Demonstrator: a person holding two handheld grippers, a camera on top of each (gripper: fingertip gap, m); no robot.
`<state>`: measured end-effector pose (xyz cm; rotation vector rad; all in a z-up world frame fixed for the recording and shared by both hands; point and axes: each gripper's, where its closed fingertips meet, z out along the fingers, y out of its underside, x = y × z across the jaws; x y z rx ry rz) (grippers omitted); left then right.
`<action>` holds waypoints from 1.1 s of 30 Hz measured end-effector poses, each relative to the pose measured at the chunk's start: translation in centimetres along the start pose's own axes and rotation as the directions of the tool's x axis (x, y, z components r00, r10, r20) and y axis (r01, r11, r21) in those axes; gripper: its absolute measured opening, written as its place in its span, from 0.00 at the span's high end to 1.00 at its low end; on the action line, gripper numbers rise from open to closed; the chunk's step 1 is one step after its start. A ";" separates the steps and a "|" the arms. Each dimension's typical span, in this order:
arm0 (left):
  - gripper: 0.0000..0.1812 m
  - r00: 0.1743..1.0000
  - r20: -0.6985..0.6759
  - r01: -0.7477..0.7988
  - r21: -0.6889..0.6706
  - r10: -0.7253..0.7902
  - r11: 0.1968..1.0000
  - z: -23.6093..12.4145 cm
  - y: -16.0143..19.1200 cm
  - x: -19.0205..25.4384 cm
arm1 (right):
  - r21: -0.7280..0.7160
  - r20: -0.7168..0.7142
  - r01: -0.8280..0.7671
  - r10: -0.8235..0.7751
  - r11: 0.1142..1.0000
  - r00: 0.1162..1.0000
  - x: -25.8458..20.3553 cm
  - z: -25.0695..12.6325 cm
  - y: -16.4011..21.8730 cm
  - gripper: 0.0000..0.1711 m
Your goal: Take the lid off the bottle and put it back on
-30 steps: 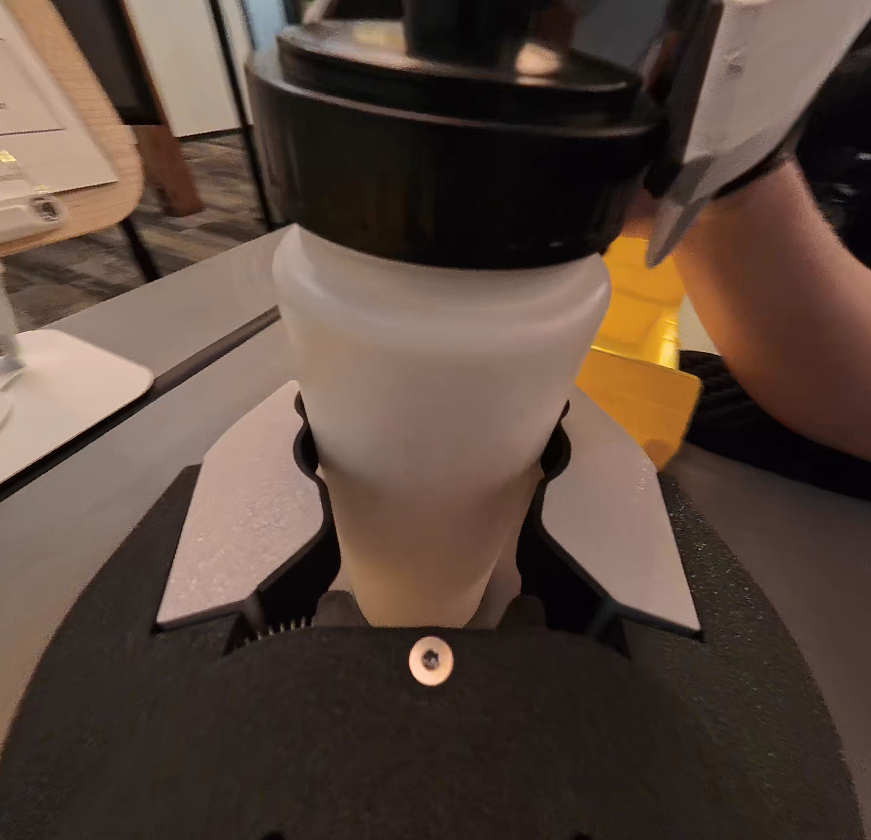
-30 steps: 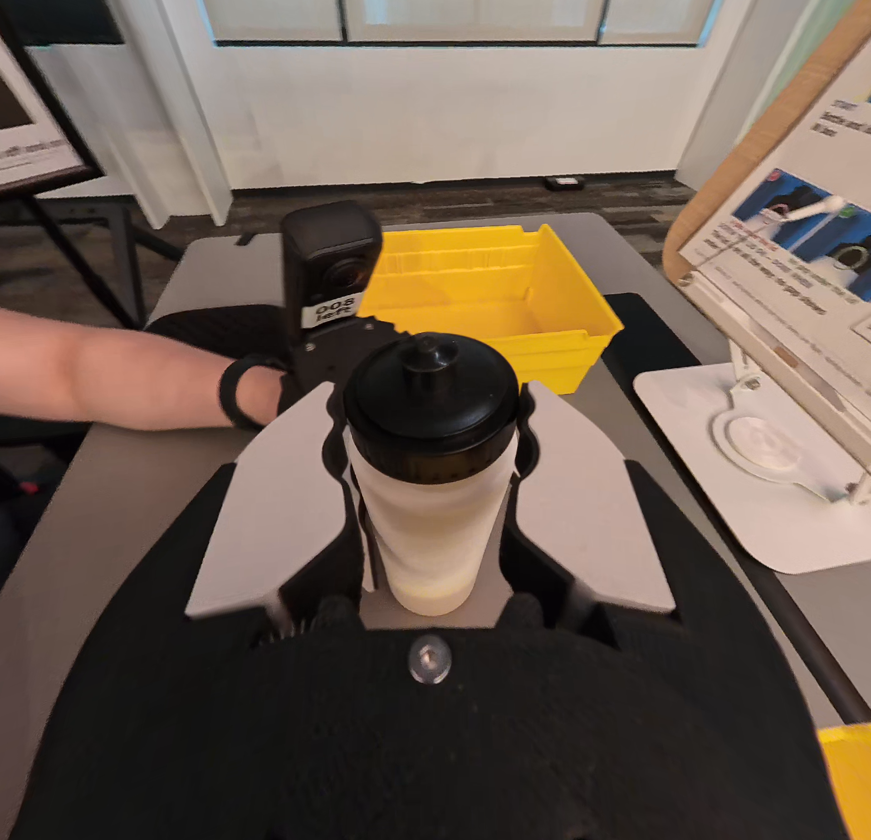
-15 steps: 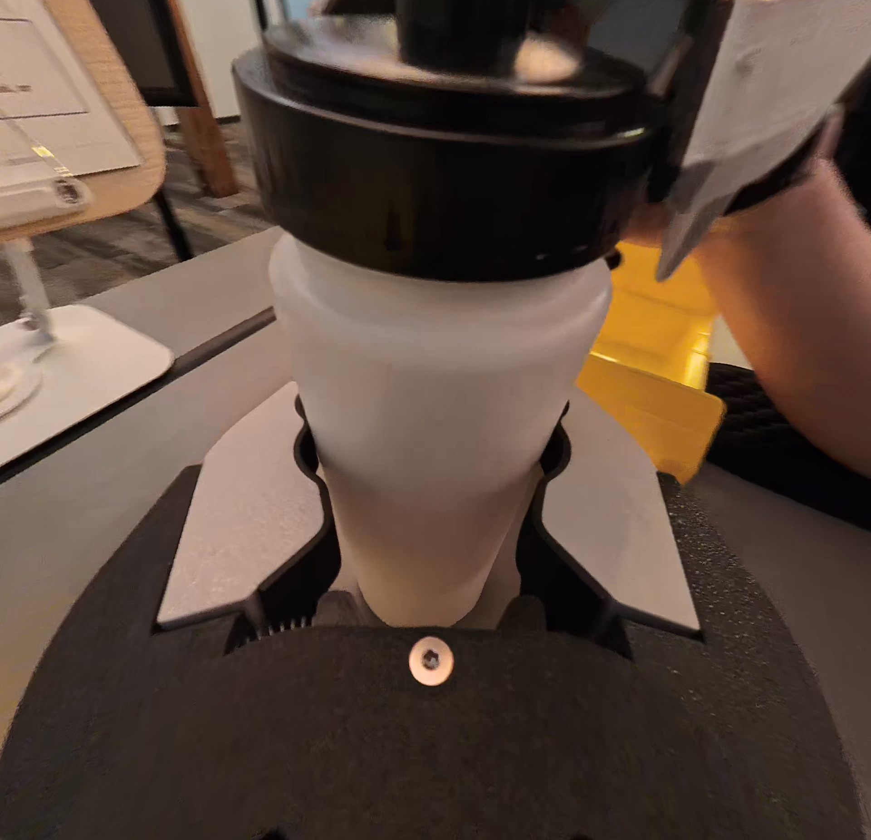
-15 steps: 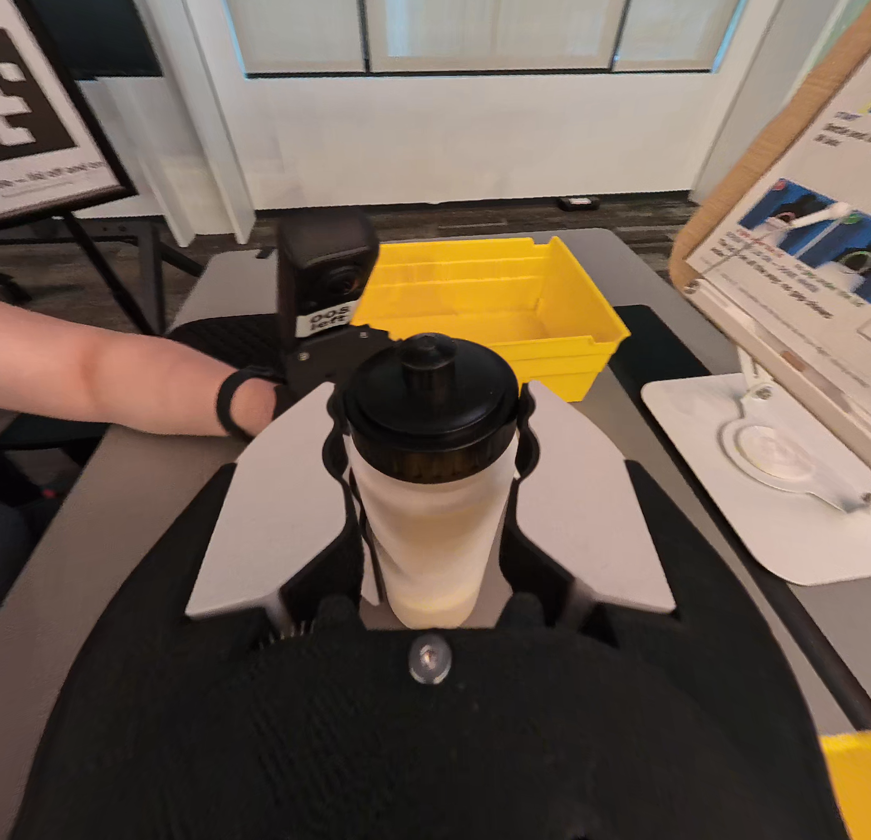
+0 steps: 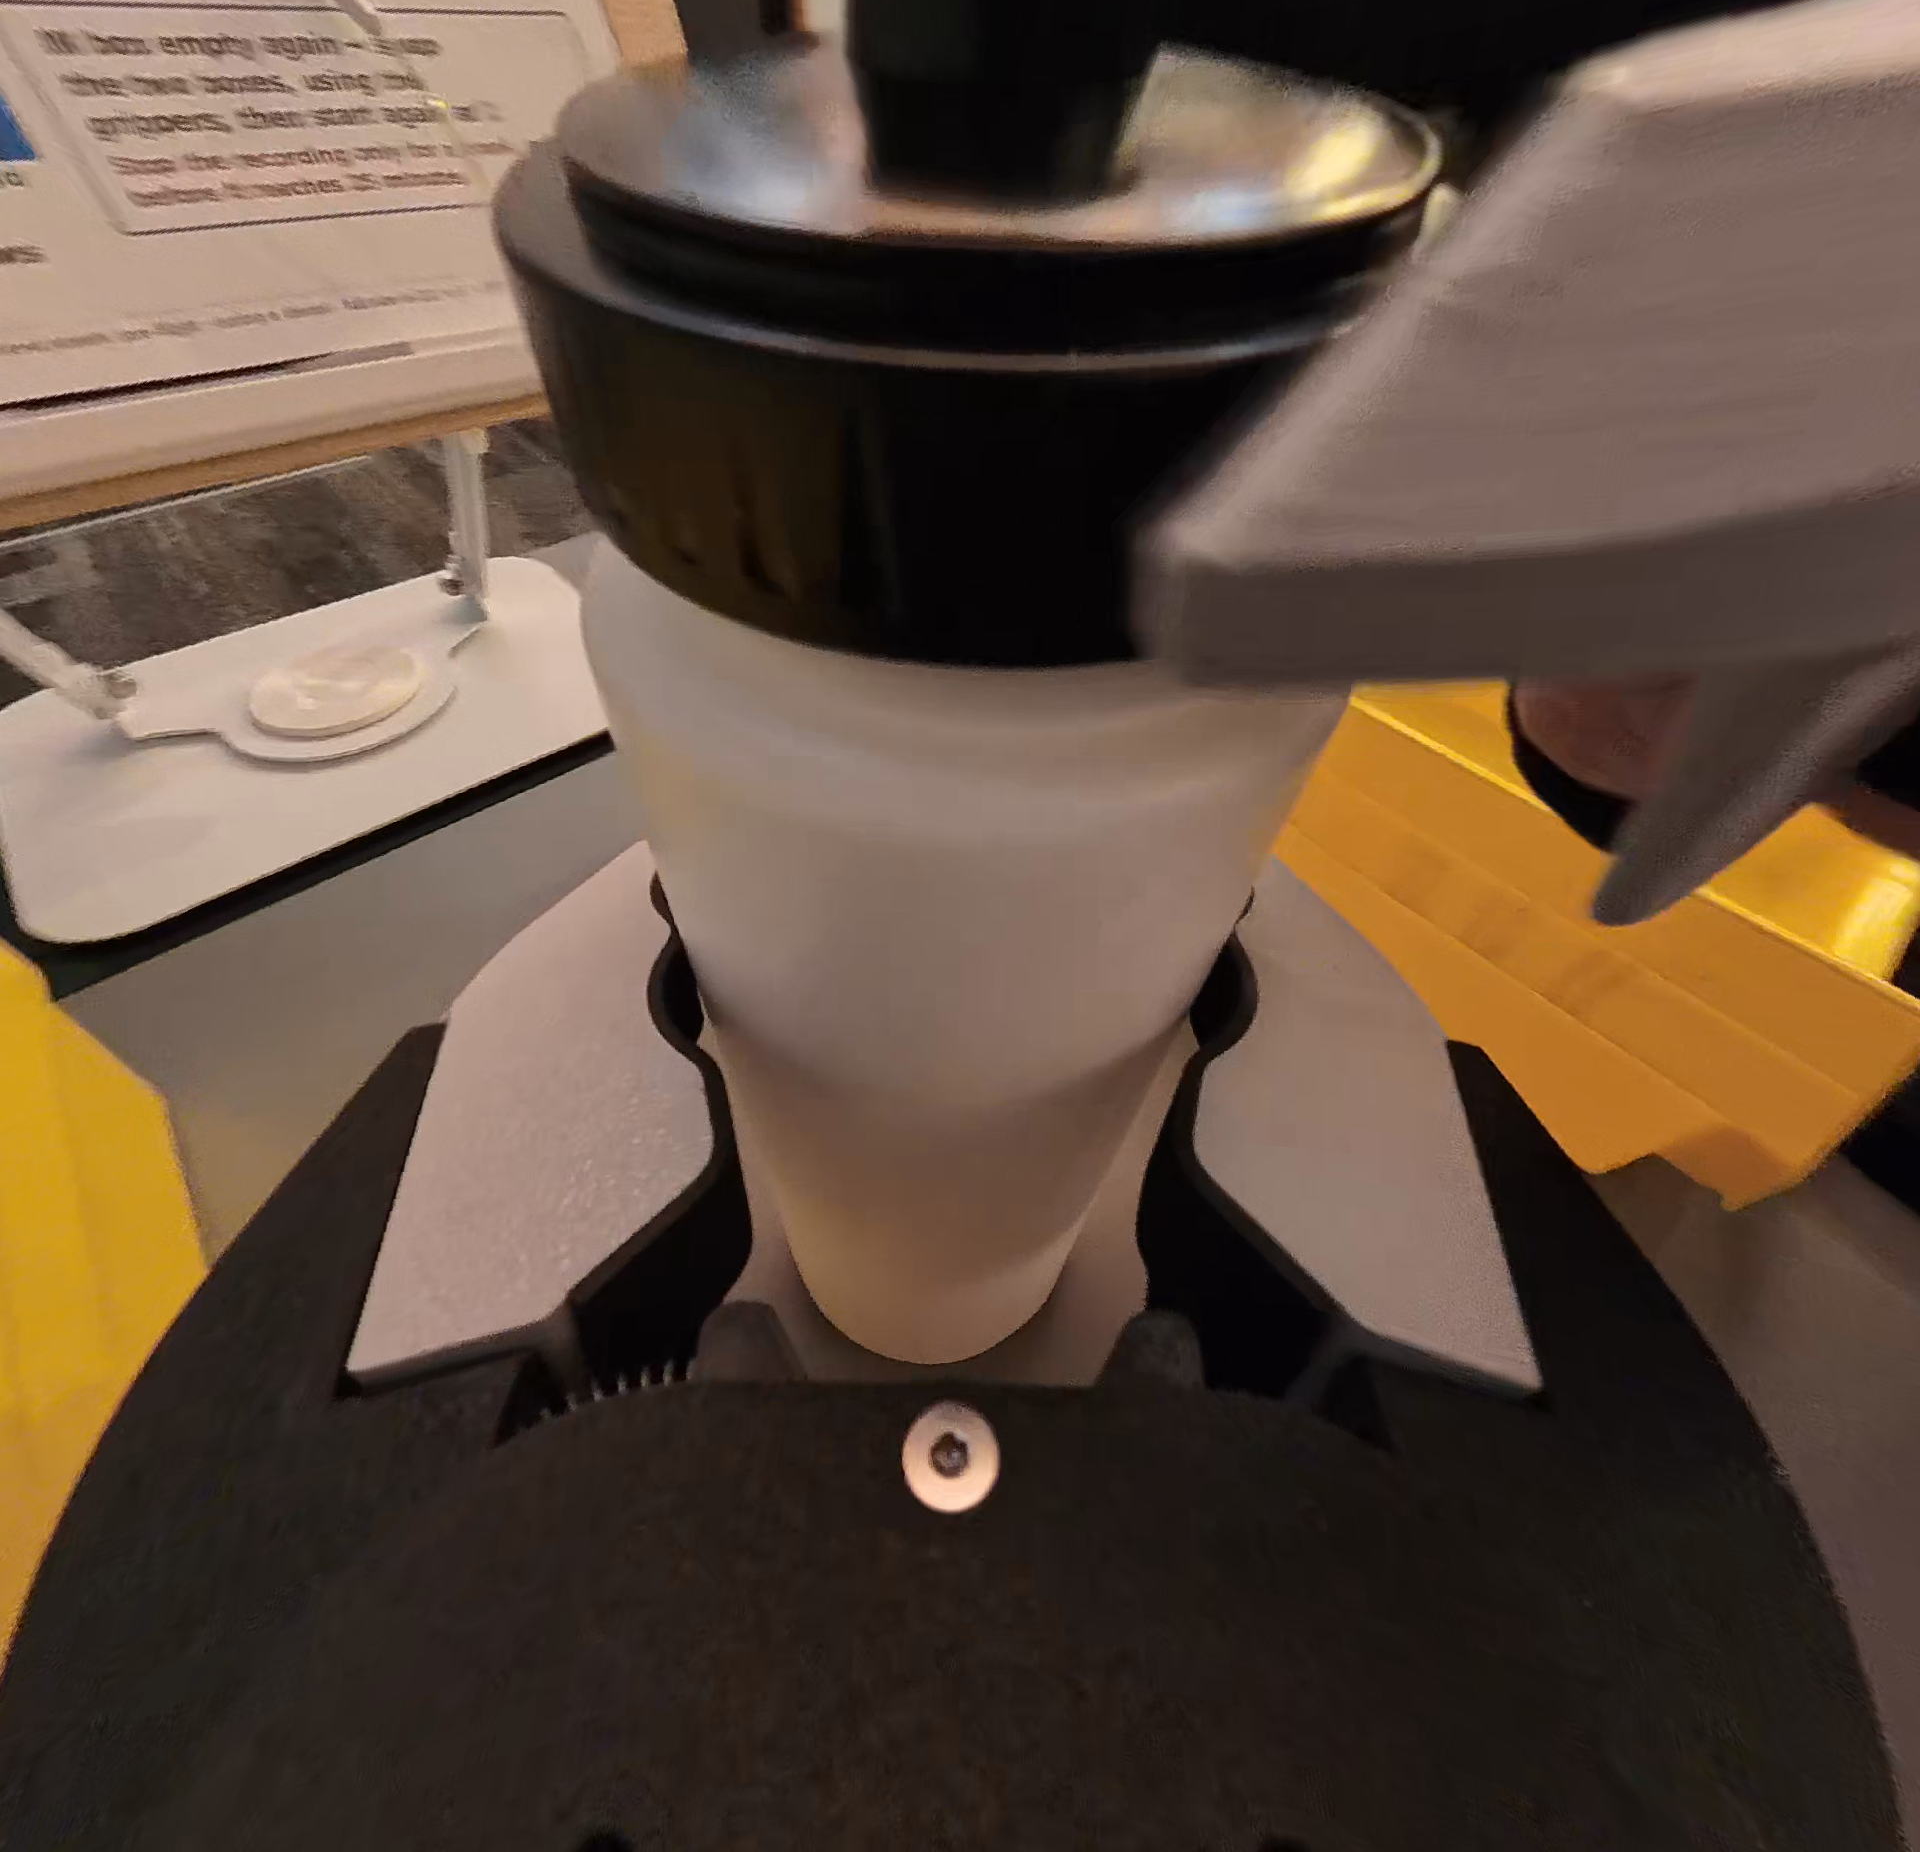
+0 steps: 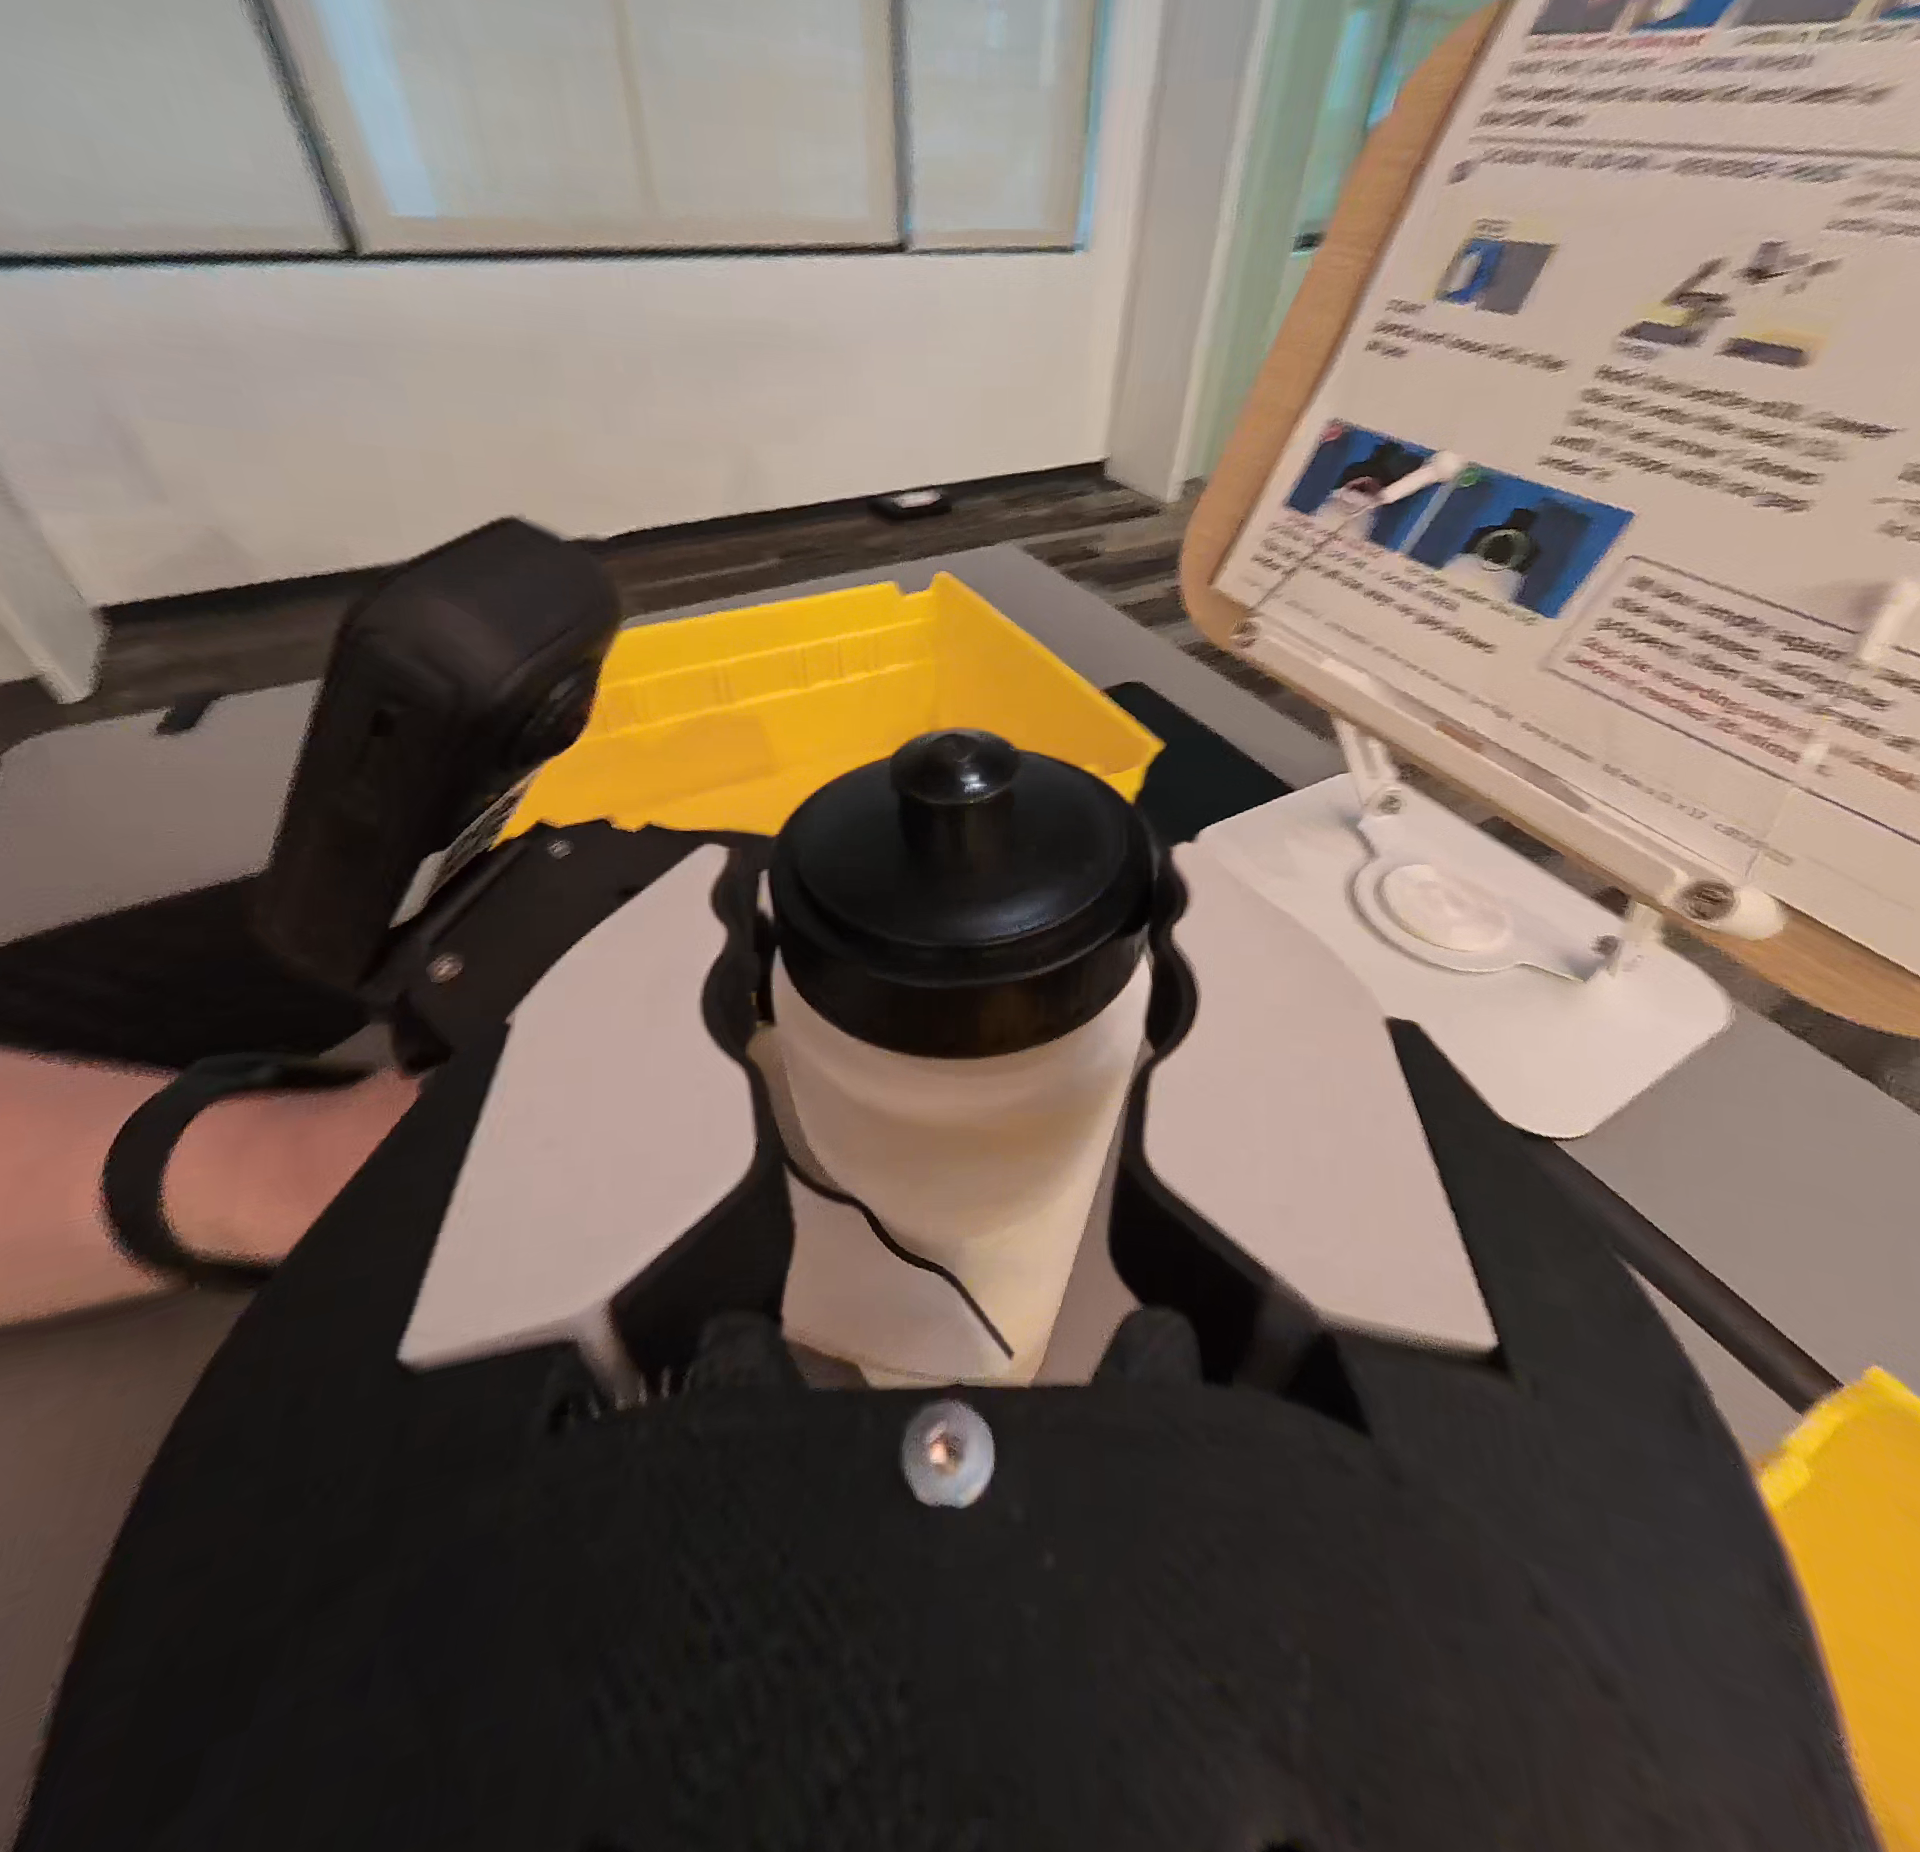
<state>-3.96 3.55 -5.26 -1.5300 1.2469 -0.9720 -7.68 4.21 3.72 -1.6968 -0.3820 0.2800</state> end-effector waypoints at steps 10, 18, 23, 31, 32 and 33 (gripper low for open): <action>0.48 0.946 -0.319 0.033 -0.091 -0.061 0.995 -0.3 0.1 4.0 | 0.046 0.243 -0.133 0.118 0.990 0.963 2.4 -5.1 -2.5 0.48; 0.48 0.948 -0.314 0.007 -0.141 -0.052 0.990 -0.5 0.5 4.0 | -0.120 0.219 -0.001 0.028 0.993 0.975 0.4 -3.3 -0.1 0.49; 0.48 0.951 -0.308 -0.026 -0.150 -0.022 0.988 -0.4 0.6 4.4 | -0.144 0.242 -0.040 0.075 0.989 0.967 0.0 -2.9 0.4 0.53; 0.48 0.946 -0.322 -0.105 -0.164 0.047 0.981 -0.6 1.1 4.6 | -0.162 0.303 -0.028 0.076 0.986 0.950 -0.9 -3.2 0.5 0.59; 0.48 0.945 -0.320 -0.128 -0.163 0.071 0.978 -0.6 1.2 4.7 | -0.160 0.329 -0.063 0.113 0.985 0.938 -1.1 -3.3 0.3 0.58; 0.48 0.944 -0.321 -0.139 -0.164 0.080 0.977 -0.5 1.2 4.8 | -0.146 0.355 -0.100 0.147 0.984 0.923 -1.2 -3.5 0.0 0.59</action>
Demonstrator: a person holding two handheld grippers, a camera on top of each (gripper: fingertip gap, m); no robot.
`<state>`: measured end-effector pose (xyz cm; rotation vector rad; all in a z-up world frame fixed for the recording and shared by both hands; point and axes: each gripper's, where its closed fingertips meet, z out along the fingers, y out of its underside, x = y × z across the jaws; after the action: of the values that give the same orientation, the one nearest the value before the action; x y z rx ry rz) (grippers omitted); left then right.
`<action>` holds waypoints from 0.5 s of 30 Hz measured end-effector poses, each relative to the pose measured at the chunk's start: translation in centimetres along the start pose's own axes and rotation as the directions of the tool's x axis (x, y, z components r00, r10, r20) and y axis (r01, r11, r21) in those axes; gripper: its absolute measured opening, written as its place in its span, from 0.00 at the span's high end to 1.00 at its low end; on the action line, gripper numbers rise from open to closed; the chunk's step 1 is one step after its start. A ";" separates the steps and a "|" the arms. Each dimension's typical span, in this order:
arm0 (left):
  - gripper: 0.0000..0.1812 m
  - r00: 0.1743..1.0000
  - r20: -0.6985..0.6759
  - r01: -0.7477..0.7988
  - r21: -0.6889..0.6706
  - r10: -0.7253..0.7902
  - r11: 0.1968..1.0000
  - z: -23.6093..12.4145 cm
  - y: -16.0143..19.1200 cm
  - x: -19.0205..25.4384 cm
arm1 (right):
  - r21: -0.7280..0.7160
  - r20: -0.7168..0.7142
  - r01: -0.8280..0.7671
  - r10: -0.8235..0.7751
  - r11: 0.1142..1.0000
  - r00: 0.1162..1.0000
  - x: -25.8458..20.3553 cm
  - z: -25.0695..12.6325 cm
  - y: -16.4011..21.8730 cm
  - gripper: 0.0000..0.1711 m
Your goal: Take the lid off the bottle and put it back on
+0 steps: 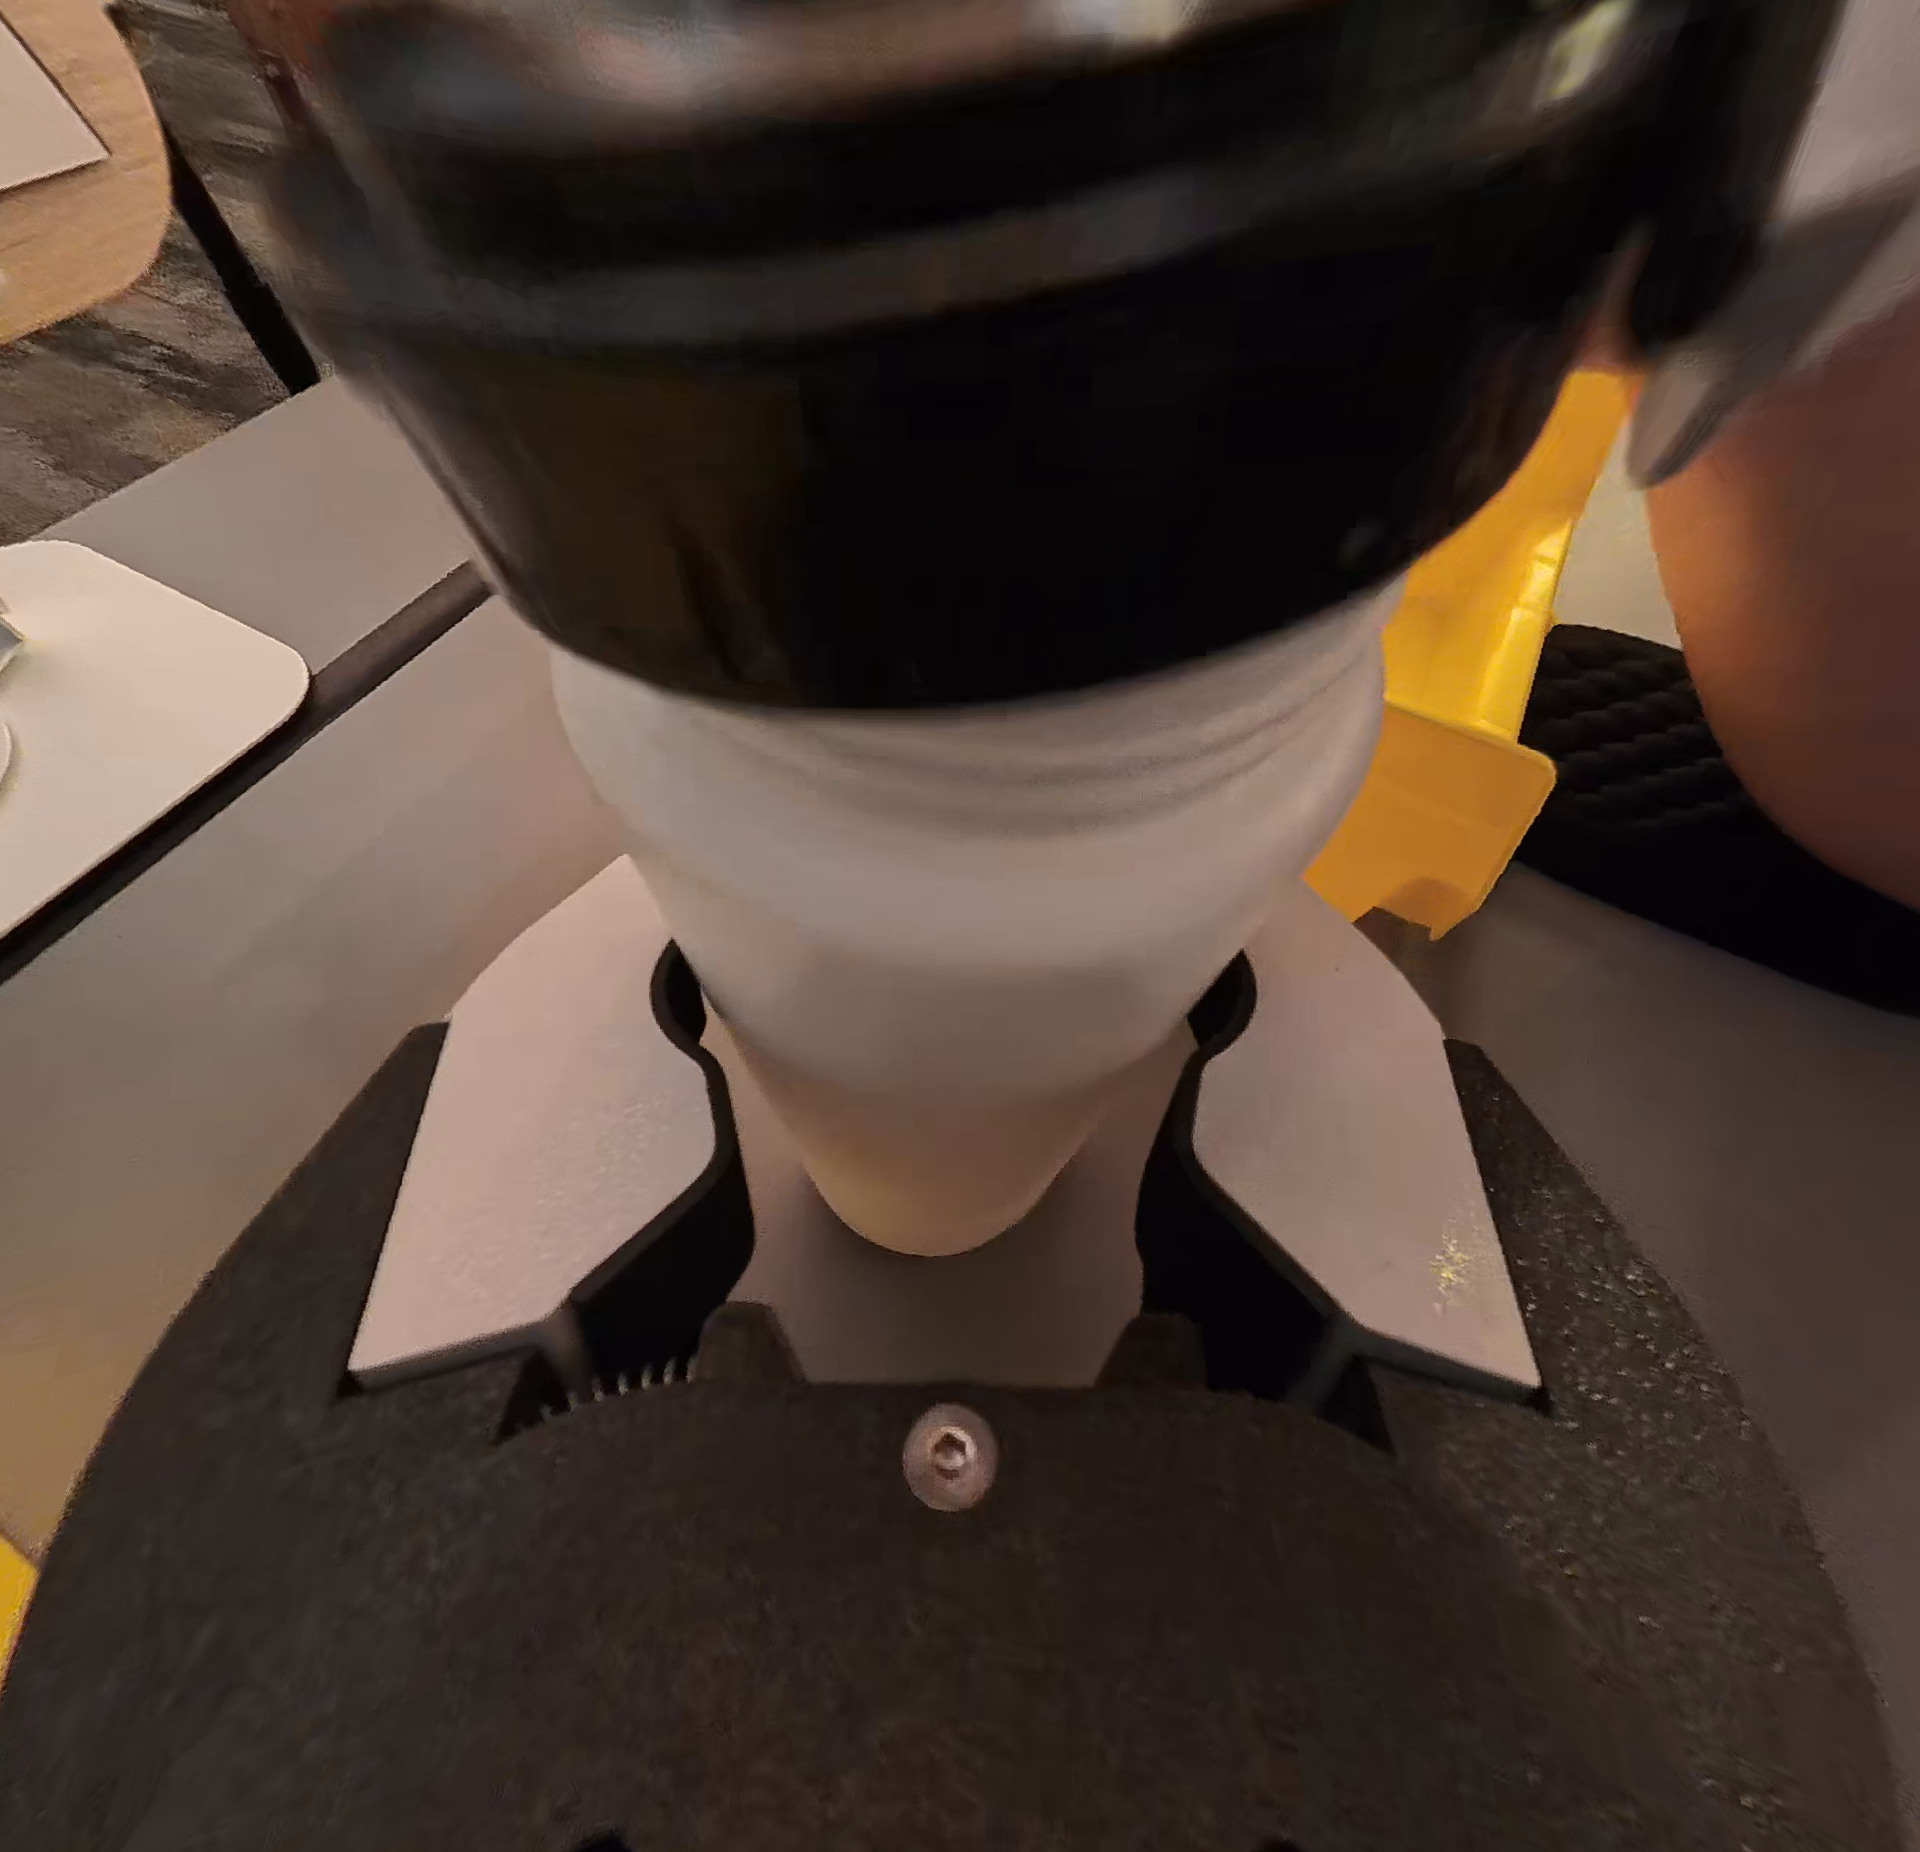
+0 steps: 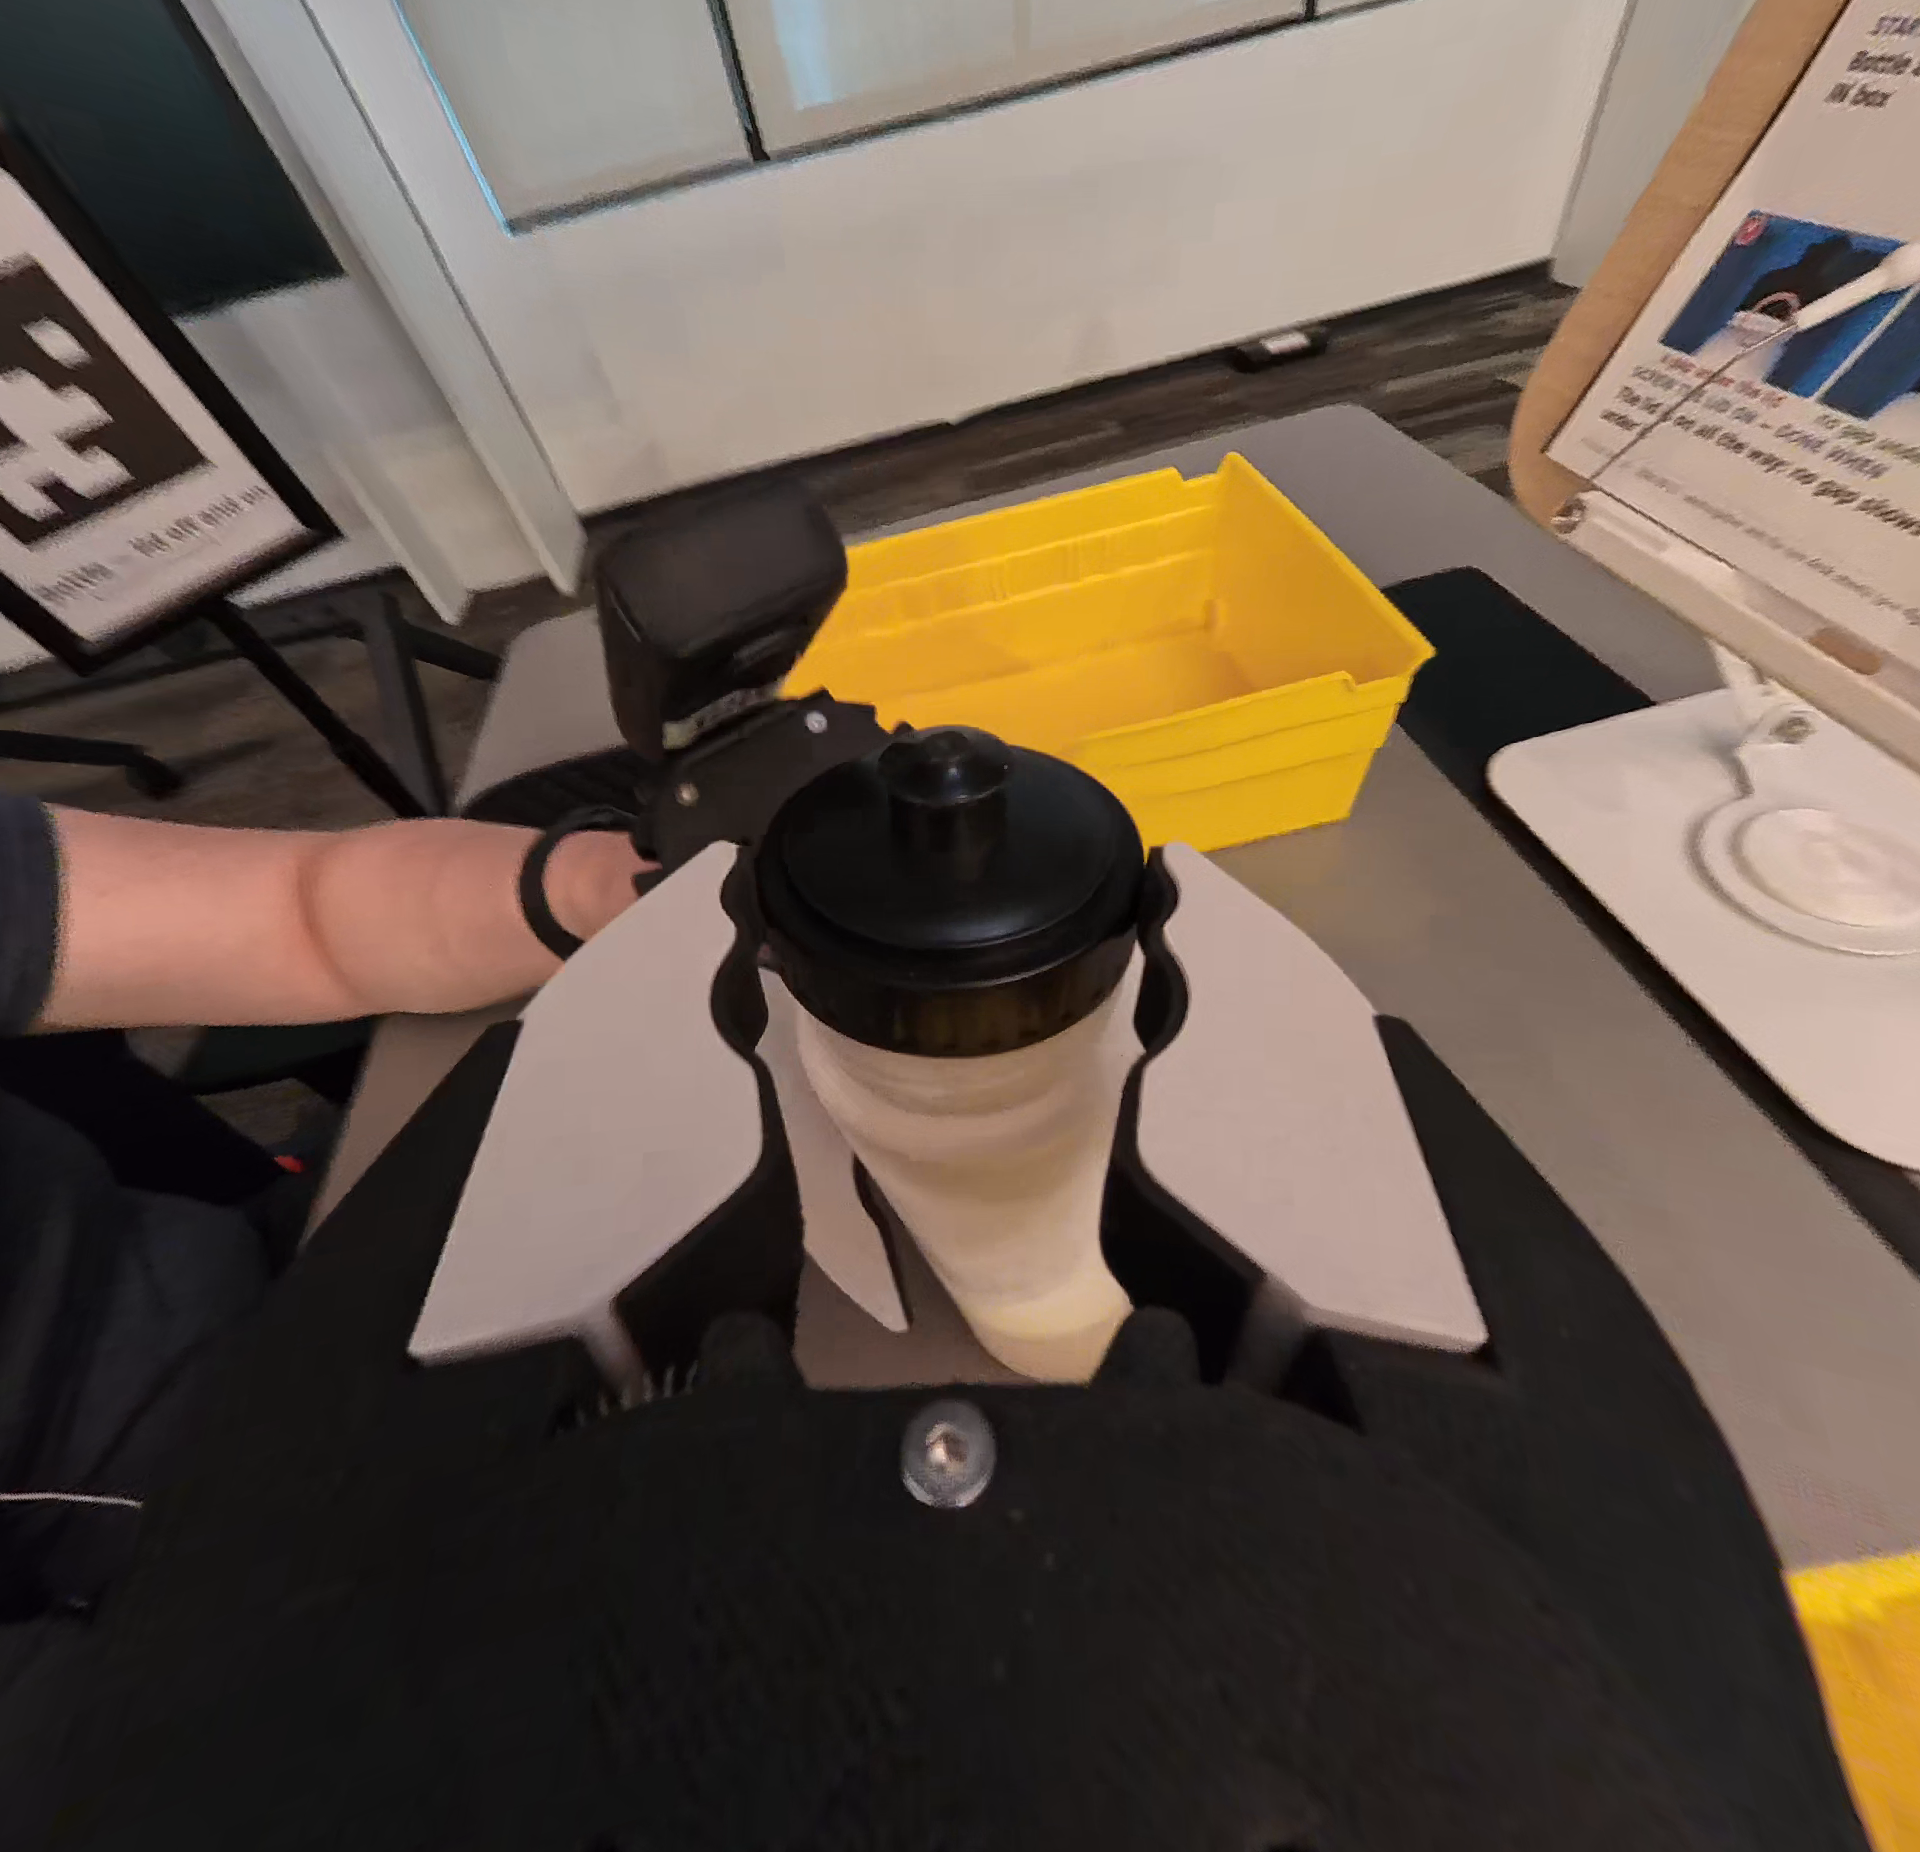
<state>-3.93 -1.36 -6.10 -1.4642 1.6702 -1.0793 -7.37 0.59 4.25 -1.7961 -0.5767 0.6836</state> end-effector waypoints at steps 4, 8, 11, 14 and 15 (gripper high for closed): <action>0.48 1.000 0.001 0.009 0.007 -0.009 1.000 0.0 0.0 -0.1 | 0.080 0.064 -0.033 0.028 0.996 0.998 0.0 -0.9 -0.9 0.59; 0.48 0.999 -0.004 0.040 0.029 -0.040 0.999 -0.2 -0.1 -0.6 | 0.079 0.064 0.080 -0.086 0.994 0.994 -0.2 -0.7 -0.4 0.59; 0.48 0.999 -0.004 0.037 0.030 -0.037 0.999 -0.2 -0.1 -0.6 | 0.068 0.051 0.146 -0.149 0.987 0.988 -0.4 -0.2 -0.1 0.59; 0.48 1.000 -0.003 0.016 0.025 -0.016 1.000 -0.1 -0.1 -0.4 | 0.044 0.020 0.182 -0.183 0.982 0.983 -0.2 0.0 0.2 0.59; 0.48 1.000 -0.002 0.010 0.023 -0.010 1.000 -0.1 -0.1 -0.3 | 0.043 0.023 0.186 -0.188 0.982 0.982 -0.2 0.1 0.3 0.59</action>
<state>-3.90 -1.05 -6.00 -1.4585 1.6487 -1.1021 -7.60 0.41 4.02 -1.6723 -0.7345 0.5868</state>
